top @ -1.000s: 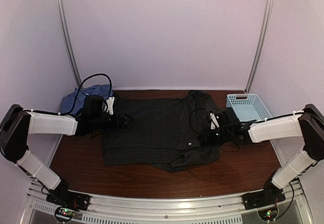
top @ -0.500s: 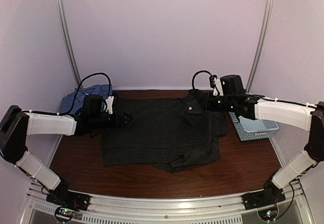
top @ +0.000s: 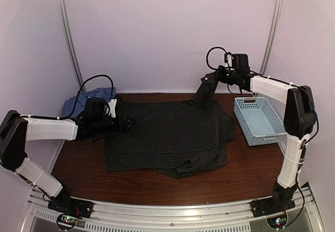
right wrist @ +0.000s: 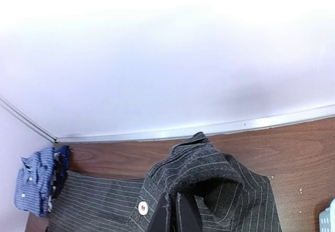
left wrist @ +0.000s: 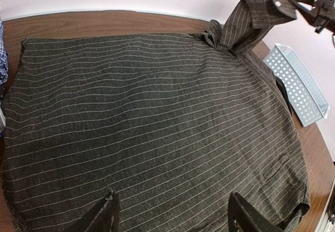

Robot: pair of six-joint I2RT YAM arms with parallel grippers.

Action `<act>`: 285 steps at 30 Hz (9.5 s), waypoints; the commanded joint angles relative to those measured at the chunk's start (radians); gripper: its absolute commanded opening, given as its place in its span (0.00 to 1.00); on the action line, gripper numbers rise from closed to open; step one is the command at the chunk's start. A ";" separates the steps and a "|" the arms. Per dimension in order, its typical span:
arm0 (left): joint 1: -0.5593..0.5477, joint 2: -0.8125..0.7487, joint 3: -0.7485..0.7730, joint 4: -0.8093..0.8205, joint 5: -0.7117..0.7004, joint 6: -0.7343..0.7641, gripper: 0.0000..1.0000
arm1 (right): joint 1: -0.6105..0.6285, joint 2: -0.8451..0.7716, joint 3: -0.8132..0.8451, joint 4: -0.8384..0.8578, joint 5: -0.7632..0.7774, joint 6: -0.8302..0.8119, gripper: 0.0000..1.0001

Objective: Fold and stack the long sleeve shirts
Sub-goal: Adjust the flattened shirt at the center of the board, then adjust the sleeve at the center of the board.

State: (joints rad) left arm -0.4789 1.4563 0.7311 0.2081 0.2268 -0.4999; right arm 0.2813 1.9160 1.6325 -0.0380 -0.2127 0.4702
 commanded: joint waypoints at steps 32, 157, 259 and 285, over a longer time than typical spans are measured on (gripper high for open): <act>-0.032 0.087 -0.141 0.060 0.005 -0.035 0.74 | 0.124 -0.362 -0.849 0.074 0.026 -0.009 0.79; -0.723 0.508 0.146 0.301 -0.269 0.401 0.69 | 0.604 -0.499 -0.827 -0.258 0.082 -0.109 0.00; -0.372 0.496 0.531 0.103 0.450 -0.195 0.00 | 0.557 -0.675 -1.008 -0.129 0.092 -0.066 0.73; -0.372 0.012 0.272 -0.400 -0.183 0.175 0.66 | 0.481 -0.813 -0.913 -0.418 0.143 -0.035 0.00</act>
State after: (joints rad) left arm -0.8555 1.5761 1.0245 -0.0238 0.2764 -0.3962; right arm 0.7937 1.1236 0.7002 -0.4240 -0.1001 0.3969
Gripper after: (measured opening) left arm 0.617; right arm 0.008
